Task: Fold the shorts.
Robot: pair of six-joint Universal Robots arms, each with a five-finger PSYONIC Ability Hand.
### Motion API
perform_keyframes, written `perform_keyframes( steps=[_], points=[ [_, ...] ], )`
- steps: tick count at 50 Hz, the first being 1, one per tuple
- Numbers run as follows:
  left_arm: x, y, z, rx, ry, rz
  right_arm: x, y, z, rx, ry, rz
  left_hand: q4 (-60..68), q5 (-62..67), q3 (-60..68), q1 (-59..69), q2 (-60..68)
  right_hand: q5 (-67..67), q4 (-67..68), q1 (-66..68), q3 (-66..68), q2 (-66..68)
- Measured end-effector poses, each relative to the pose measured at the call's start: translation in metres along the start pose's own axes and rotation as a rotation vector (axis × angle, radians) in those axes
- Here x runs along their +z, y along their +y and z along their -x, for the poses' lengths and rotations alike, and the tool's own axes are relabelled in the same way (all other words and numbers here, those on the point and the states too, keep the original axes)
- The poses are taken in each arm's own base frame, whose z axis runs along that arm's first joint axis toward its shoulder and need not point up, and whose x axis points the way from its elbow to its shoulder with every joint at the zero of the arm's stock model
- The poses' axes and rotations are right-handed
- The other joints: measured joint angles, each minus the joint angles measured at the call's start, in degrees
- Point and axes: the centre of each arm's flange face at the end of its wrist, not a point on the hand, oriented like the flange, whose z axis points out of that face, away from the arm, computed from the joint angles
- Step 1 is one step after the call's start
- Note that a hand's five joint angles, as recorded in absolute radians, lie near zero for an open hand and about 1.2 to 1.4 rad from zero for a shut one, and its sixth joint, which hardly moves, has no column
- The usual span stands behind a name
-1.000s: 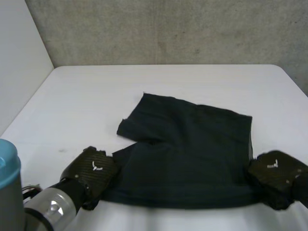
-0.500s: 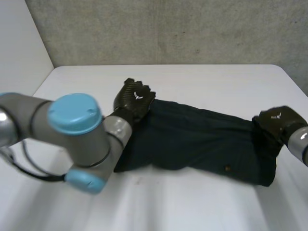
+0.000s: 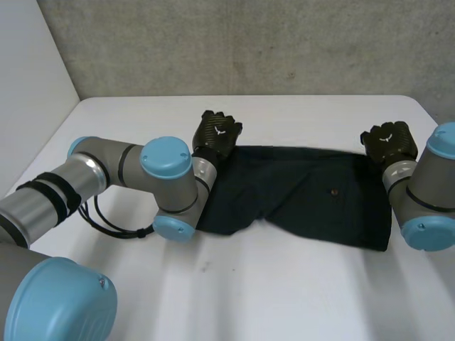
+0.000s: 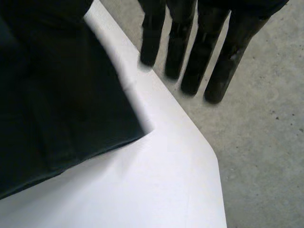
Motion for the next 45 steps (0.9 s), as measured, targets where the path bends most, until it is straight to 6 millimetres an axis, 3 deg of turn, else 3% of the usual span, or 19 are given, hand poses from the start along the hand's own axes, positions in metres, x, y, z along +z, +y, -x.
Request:
perform_keyframes(
  steps=[1, 3, 6, 11, 14, 17, 21, 24, 26, 32, 38, 45],
  points=[
    [-0.001, -0.001, 0.0, -0.009, 0.002, 0.0, 0.0, -0.001, -0.001, 0.005, 0.003, 0.0, -10.8, -10.7, -10.5, -10.8, -10.7, -10.8, -11.4, -6.3, -11.2, -11.5],
    [-0.002, -0.003, -0.001, -0.02, 0.005, -0.002, -0.002, -0.005, -0.004, 0.017, 0.011, -0.005, -22.0, -21.5, -22.2, -20.7, -22.4, -15.7, -17.0, -8.6, -17.2, -15.9],
    [-0.006, -0.01, 0.001, -0.031, 0.008, -0.004, -0.01, -0.017, -0.014, 0.048, 0.027, -0.028, -29.1, -28.2, -28.8, -23.3, -28.9, -17.8, -19.4, -9.5, -20.3, -18.2],
    [-0.02, -0.037, 0.017, -0.044, 0.002, -0.017, -0.037, -0.044, -0.033, 0.118, 0.028, -0.063, -29.3, -28.3, -29.0, -23.3, -29.4, -17.8, -19.4, -9.4, -20.4, -18.2],
    [-0.03, -0.051, 0.026, -0.056, 0.002, -0.023, -0.052, -0.049, -0.037, 0.142, -0.001, -0.047, -29.3, -28.3, -29.0, -23.3, -29.4, -17.8, -19.4, -9.4, -20.4, -18.2],
    [-0.054, -0.074, 0.038, -0.101, 0.02, -0.029, -0.081, -0.047, -0.034, 0.182, -0.088, 0.035, -29.3, -28.3, -29.0, -23.3, -29.4, -17.8, -19.4, -9.4, -20.4, -18.2],
    [-0.083, -0.083, 0.043, -0.169, 0.061, -0.01, -0.106, -0.032, -0.03, 0.238, -0.169, 0.144, -29.3, -28.3, -29.0, -23.3, -29.4, -17.8, -19.4, -9.4, -20.3, -18.2],
    [-0.098, -0.08, 0.042, -0.209, 0.082, 0.018, -0.115, -0.023, -0.027, 0.264, -0.196, 0.19, -29.3, -28.3, -29.0, -23.3, -29.4, -17.8, -19.4, -9.4, -20.1, -18.1],
    [-0.115, -0.068, 0.037, -0.257, 0.11, 0.075, -0.125, -0.007, -0.021, 0.296, -0.224, 0.239, -29.3, -28.3, -29.0, -23.3, -29.4, -17.7, -19.3, -9.3, -19.5, -18.1],
    [-0.134, -0.04, 0.024, -0.297, 0.137, 0.167, -0.13, 0.015, -0.013, 0.32, -0.217, 0.251, -29.3, -28.3, -29.0, -23.3, -29.4, -16.1, -17.5, -8.0, -16.6, -15.3],
    [-0.129, -0.015, 0.015, -0.277, 0.114, 0.196, -0.127, 0.026, -0.009, 0.321, -0.191, 0.224, -29.3, -28.3, -29.0, -23.3, -29.4, -8.7, -9.0, -0.5, -8.3, -7.2],
    [-0.103, 0.011, 0.021, -0.166, 0.051, 0.207, -0.119, 0.032, -0.005, 0.316, -0.173, 0.194, -29.3, -28.3, -29.0, -23.3, -29.4, -1.2, -1.0, 6.2, -0.4, 1.2]
  ],
)
